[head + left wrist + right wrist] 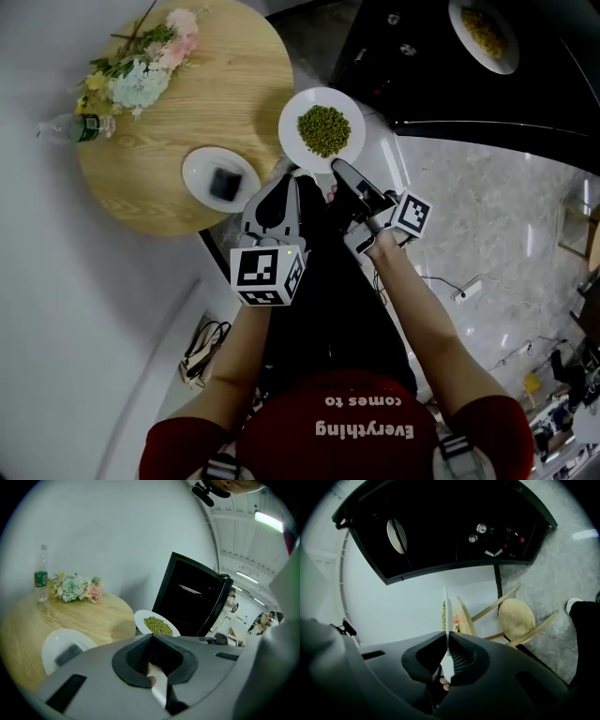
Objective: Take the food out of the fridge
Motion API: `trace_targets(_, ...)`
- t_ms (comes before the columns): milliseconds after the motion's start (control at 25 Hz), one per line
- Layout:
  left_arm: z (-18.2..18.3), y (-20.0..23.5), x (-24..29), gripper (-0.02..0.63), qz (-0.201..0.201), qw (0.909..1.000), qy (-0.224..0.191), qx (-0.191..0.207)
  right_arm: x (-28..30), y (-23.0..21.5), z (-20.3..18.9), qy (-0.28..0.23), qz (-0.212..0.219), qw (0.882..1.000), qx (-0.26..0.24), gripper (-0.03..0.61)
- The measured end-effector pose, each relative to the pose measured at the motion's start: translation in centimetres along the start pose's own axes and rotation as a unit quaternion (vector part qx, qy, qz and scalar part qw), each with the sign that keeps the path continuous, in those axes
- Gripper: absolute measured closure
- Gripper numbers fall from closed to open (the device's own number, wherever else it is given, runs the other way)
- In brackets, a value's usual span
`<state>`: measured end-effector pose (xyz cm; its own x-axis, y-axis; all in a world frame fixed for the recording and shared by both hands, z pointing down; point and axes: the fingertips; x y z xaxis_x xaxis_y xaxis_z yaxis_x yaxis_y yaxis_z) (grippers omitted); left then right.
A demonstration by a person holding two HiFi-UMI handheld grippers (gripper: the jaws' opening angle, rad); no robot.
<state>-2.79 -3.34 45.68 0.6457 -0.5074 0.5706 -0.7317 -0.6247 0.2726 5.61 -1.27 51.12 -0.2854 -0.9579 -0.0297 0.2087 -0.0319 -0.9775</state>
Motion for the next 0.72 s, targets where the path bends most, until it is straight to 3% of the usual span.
trace_targets(240, -0.9, 3.9, -1.0, 0.609, 0.035, 0.999, -0.007, -0.026, 4.7, -2.2, -3.3, 0.059, -0.032, 0.997, -0.03, 0.557)
trace_targets(720, -1.0, 4.3, -3.6, 0.609, 0.076, 0.9955, -0.022, -0.052, 8.6, -2.9, -5.2, 0.098, -0.08, 0.991, -0.05, 0.557)
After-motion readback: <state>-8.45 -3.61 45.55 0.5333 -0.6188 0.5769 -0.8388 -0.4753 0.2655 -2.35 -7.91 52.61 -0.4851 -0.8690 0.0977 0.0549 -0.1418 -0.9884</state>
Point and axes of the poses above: the fingertips, and each gripper's own axes: x forward along the fingers, y to its left, z out of its top, and after that the axes turned 2 degrees about z, right-handed
